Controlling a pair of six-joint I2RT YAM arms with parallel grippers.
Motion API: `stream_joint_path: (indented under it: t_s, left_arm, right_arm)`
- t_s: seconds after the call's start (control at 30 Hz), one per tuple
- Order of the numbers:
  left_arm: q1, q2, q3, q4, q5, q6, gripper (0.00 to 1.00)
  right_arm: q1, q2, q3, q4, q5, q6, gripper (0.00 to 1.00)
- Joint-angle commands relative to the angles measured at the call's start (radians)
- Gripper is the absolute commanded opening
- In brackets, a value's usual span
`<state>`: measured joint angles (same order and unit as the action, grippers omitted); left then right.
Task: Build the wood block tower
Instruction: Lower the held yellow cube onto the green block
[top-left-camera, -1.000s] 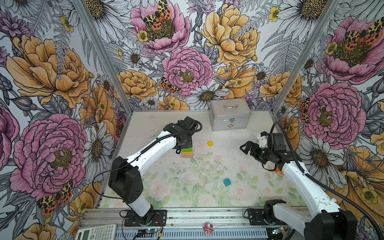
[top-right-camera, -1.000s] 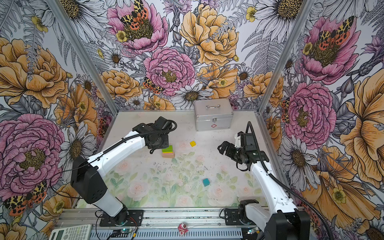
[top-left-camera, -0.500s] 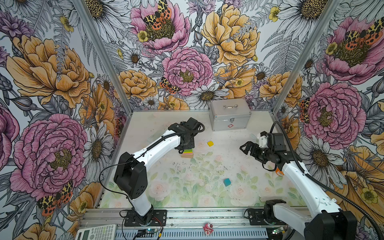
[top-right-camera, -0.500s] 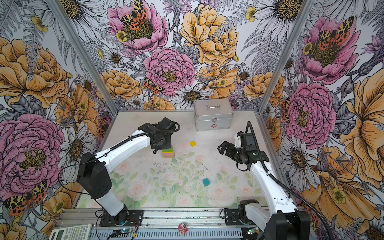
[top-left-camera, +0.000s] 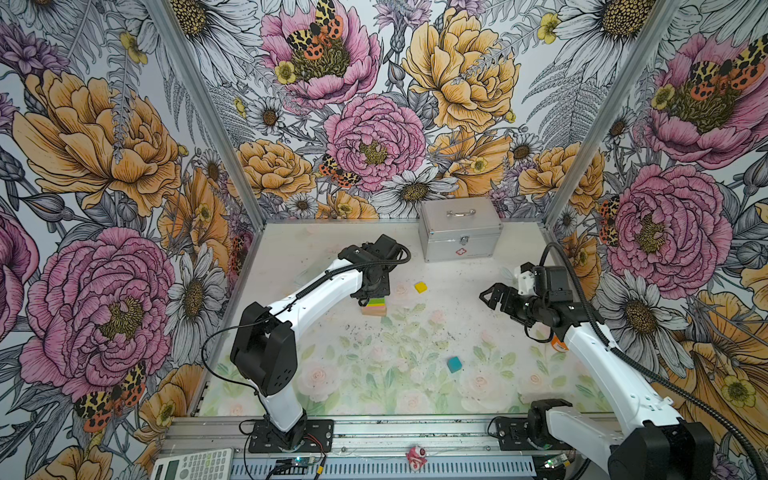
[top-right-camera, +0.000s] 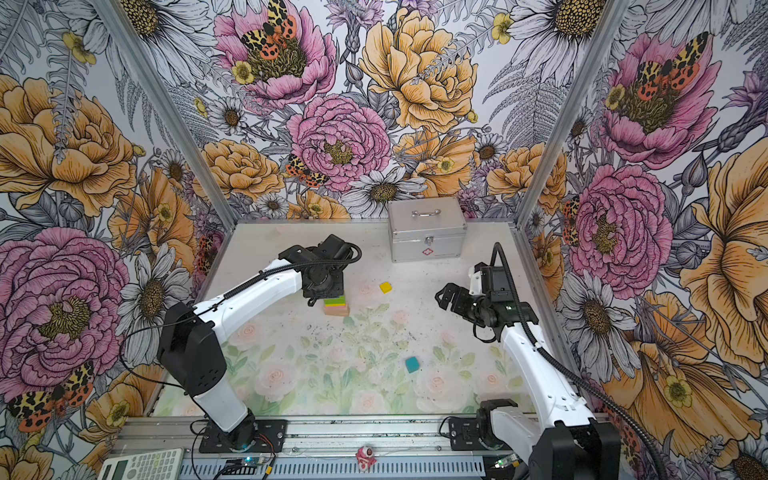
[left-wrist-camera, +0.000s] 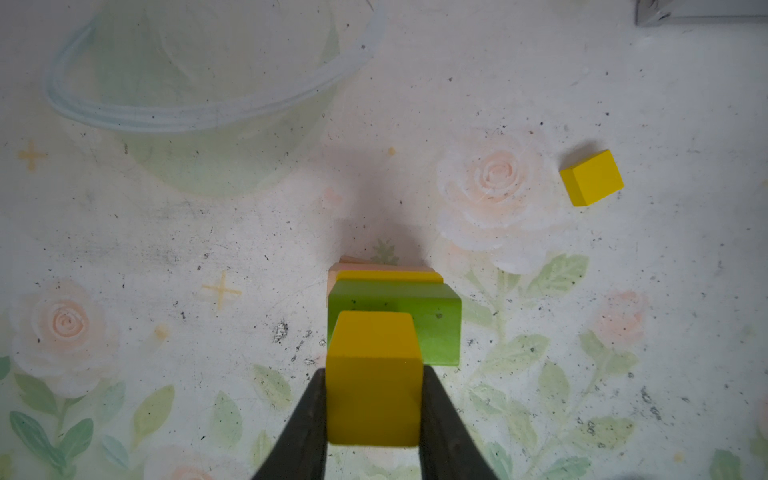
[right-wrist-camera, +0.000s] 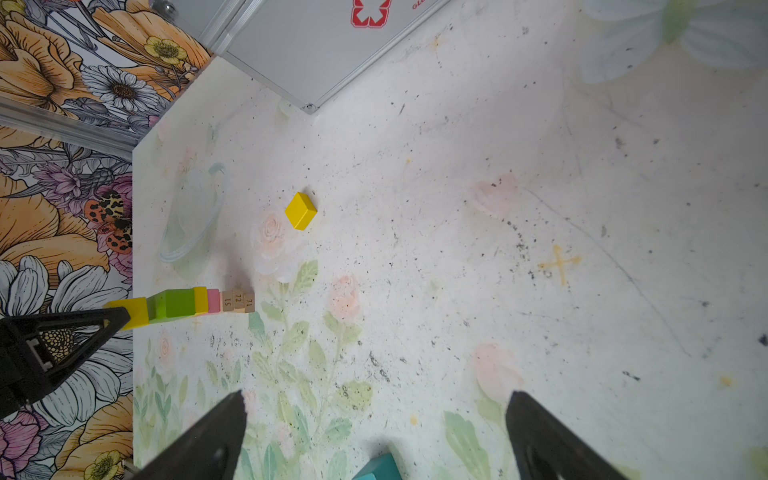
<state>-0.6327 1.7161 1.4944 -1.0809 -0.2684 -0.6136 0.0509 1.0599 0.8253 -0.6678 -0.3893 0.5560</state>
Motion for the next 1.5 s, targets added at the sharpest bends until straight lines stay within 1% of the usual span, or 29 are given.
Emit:
stream_joint_path:
  t_s: [0.0,1.47]
  left_arm:
    - [-0.005,0.005,0.027,0.001,0.015,0.012,0.32]
    - [0.021,0.017,0.028,0.003,0.012,0.069,0.32]
  right_arm:
    - [-0.008,-0.022,0.007,0.010,0.006,-0.011,1.00]
    - [-0.010,-0.021,0.041,-0.019,0.021,-0.022,1.00]
